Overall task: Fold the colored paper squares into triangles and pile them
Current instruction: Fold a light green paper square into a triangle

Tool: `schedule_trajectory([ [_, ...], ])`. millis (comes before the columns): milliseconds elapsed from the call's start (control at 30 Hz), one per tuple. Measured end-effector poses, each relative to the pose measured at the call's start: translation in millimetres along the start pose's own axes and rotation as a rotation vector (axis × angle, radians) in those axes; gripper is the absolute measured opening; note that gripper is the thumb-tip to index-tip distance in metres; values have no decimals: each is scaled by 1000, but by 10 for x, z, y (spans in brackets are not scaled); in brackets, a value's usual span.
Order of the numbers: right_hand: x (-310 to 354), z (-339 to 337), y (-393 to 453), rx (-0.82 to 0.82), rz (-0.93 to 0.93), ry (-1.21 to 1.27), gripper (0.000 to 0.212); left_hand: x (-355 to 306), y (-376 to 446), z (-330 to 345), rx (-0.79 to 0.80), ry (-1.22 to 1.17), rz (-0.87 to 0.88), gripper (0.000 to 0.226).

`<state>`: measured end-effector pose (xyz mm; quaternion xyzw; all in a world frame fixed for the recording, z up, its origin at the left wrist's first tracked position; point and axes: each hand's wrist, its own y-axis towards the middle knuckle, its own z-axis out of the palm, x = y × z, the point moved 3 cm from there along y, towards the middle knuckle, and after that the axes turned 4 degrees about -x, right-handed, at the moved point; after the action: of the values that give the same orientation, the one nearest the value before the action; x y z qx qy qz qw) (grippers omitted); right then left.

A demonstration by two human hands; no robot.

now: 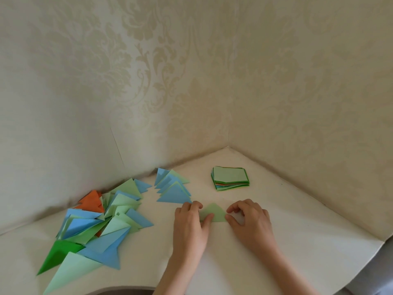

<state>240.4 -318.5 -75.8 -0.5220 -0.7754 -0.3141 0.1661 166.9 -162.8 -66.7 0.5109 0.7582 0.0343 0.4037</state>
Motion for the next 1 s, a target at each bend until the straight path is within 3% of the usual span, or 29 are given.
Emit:
schedule_trajectory([
  [100, 6, 0, 0, 4, -4, -4, 9, -17, 16, 48, 88, -28, -78, 39],
  [233, 12, -9, 3, 9, -8, -2, 9, -4, 43, 77, 135, -105, -119, 30],
  [400, 7, -10, 5, -3, -22, 9, 10, 28, -34, 44, 112, -128, 4, 27],
  [633, 14, -129, -22, -91, 29, 223, 13, 301, 150, -190, 31, -254, -58, 32],
  [867, 109, -56, 187, -109, -117, 51, 15, 758, 434, -441, -24, -168, -89, 34],
  [1000, 146, 47, 600, -147, -184, -146, 42, 827, 456, -403, -5, -108, -94, 34],
])
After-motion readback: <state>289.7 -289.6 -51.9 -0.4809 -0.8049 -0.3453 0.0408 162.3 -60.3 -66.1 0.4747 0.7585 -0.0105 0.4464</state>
